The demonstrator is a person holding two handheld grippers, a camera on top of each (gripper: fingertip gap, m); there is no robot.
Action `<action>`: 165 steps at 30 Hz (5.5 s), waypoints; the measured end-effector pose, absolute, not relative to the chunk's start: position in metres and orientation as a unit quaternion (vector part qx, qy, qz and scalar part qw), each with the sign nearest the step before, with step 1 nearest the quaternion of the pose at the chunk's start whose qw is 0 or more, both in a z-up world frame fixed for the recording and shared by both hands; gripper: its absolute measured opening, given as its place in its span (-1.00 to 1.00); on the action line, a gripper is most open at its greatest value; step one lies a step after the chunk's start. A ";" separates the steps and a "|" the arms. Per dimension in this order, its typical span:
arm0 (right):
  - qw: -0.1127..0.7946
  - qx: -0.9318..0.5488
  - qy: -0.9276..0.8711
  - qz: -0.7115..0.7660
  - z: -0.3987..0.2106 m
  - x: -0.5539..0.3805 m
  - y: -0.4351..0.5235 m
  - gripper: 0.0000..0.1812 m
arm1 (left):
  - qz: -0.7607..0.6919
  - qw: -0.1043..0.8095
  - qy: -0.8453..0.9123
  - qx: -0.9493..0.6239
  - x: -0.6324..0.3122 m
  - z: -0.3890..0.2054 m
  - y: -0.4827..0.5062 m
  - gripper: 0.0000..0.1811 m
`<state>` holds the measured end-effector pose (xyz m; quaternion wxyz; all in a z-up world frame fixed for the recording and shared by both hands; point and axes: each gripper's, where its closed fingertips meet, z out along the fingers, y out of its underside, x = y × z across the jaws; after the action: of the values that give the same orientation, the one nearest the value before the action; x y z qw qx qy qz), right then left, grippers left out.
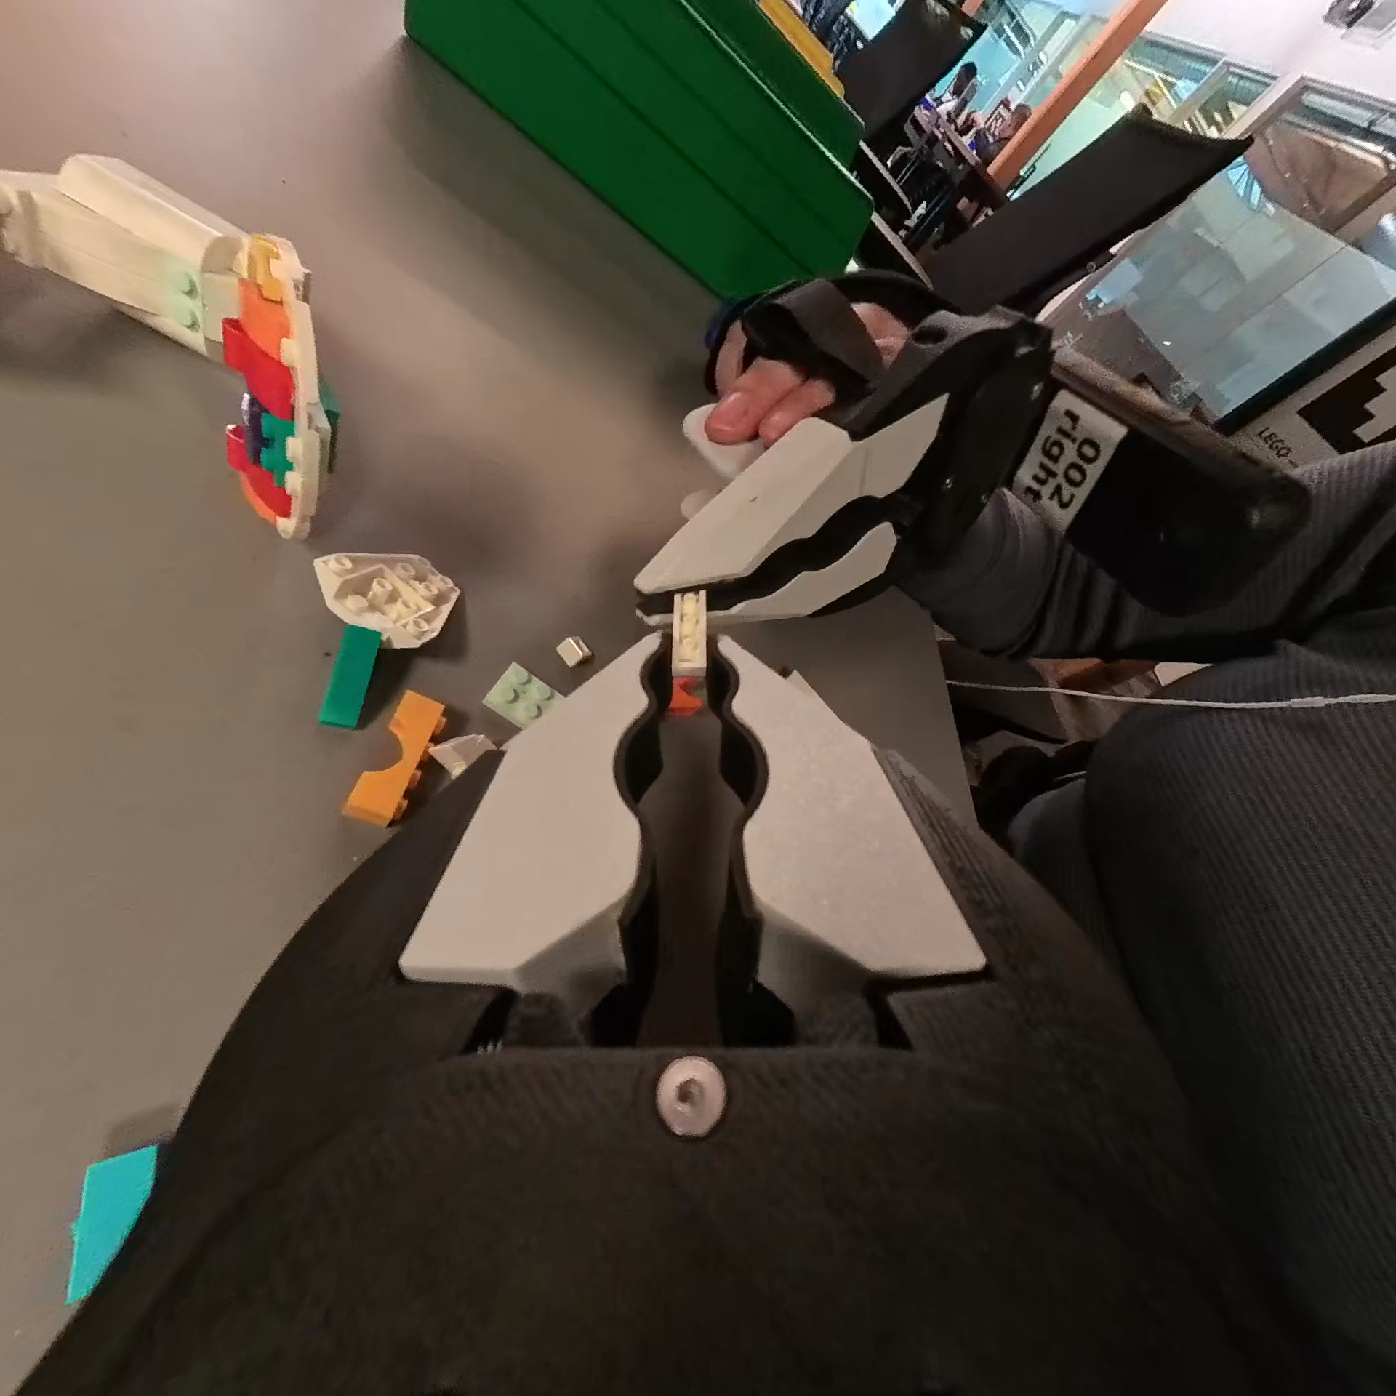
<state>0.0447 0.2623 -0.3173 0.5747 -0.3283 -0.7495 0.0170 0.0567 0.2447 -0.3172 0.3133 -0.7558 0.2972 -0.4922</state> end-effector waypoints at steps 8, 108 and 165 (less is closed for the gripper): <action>0.654 -0.403 -0.637 0.059 -0.273 0.042 0.275 -0.99 | -0.518 0.442 0.237 -0.693 0.057 -0.275 0.266 -0.79; 0.479 -0.688 -0.434 0.330 -0.311 0.135 0.216 -0.63 | -0.314 0.549 0.227 -0.741 -0.005 -0.285 0.217 -0.56; 0.683 -0.606 -0.223 0.342 -0.248 0.190 0.287 -0.73 | 0.052 0.392 -0.134 -0.909 -0.252 -0.300 0.120 -0.56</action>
<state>0.1897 0.2869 -0.2484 0.6831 -0.6058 -0.2226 0.3417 -0.2522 0.1196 -0.2996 0.3918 -0.9087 -0.1341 0.0518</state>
